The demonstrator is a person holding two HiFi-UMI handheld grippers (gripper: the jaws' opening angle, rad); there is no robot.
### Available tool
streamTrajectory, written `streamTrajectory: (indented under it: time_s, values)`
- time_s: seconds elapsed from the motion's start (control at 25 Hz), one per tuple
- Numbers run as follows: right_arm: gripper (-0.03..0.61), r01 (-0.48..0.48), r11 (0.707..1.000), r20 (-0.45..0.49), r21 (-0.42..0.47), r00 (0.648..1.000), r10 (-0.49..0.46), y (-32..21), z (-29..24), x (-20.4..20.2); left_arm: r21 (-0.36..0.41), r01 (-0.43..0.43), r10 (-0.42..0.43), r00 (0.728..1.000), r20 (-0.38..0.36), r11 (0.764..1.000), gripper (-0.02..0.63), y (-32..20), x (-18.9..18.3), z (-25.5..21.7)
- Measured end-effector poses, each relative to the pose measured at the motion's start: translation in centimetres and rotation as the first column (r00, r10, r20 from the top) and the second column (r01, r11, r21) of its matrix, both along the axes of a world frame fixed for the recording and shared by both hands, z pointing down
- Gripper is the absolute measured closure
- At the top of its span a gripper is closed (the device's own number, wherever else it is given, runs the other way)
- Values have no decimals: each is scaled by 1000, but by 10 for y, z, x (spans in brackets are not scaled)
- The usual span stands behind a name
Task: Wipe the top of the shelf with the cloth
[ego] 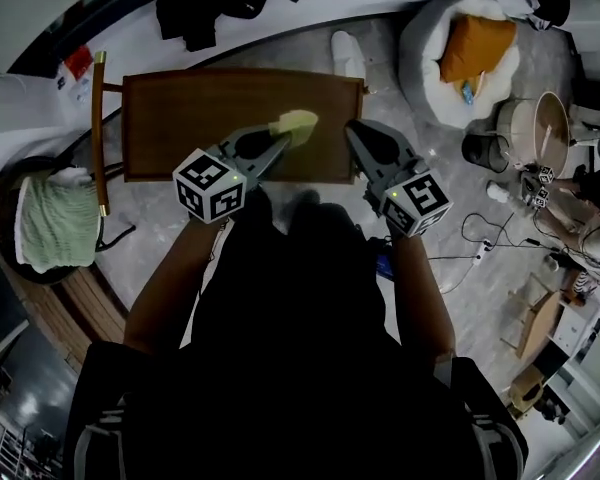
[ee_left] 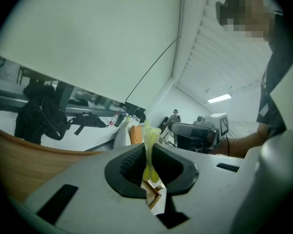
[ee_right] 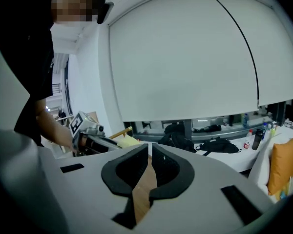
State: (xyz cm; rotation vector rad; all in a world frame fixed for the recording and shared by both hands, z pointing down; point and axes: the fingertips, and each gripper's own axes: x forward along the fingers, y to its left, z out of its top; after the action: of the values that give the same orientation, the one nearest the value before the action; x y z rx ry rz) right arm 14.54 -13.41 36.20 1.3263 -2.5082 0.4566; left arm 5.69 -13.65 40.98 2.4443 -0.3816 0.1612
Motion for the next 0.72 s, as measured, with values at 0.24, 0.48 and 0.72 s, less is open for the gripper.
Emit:
streamTrajectory:
  time_s: [0.24,0.48,0.72]
  values:
    - [543,-26,999,-7,-39,1000,25,-28,41,50,-40,53,-49,994,98,998,583,-23,48,37]
    - [543,-52,991,-57,-122,997,45,-45,100,99,-67,131,-114,969,221,989,583,-38,106,79]
    - [545,-64,981,-111,-186,993,44,-56,135,139,-161,186,-132,946,297,969,583,-53,158,138]
